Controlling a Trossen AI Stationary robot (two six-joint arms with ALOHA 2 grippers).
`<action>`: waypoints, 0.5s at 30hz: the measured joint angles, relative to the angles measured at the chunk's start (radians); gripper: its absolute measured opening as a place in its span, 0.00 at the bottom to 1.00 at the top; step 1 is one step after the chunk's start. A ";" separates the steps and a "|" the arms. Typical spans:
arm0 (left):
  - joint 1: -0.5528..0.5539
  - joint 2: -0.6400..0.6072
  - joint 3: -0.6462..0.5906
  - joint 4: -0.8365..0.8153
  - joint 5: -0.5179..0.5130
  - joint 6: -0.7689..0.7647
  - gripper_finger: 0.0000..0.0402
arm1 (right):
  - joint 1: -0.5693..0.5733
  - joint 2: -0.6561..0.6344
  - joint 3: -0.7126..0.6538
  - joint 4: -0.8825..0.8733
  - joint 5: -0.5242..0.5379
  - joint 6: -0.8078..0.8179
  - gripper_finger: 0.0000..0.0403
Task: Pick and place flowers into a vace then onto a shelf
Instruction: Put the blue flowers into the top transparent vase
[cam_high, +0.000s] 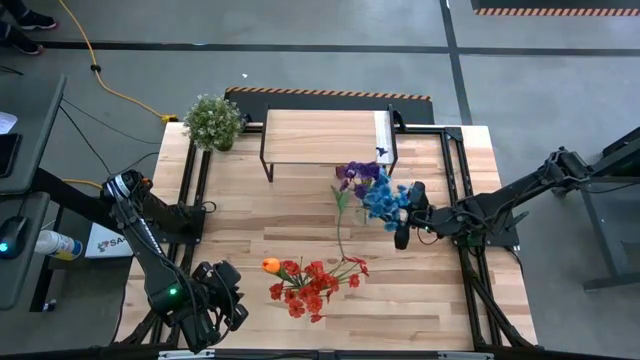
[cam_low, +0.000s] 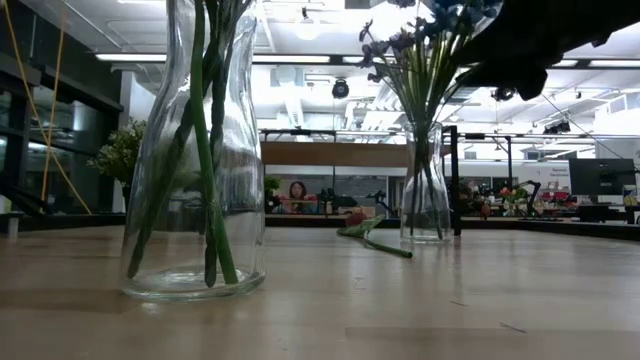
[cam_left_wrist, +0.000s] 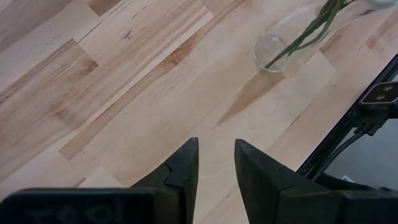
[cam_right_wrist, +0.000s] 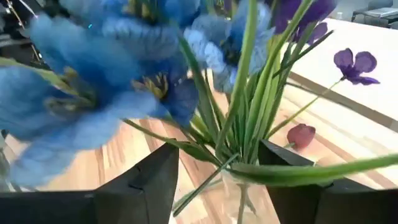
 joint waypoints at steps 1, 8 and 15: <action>0.000 0.000 0.000 0.000 0.000 0.000 0.34 | 0.000 -0.001 0.000 -0.008 -0.007 0.000 0.53; 0.000 0.000 0.000 0.000 0.000 0.000 0.34 | 0.000 -0.043 0.000 -0.063 -0.082 0.020 0.56; 0.000 0.000 0.000 0.000 0.000 0.000 0.34 | 0.000 -0.131 0.000 -0.160 -0.166 0.022 0.54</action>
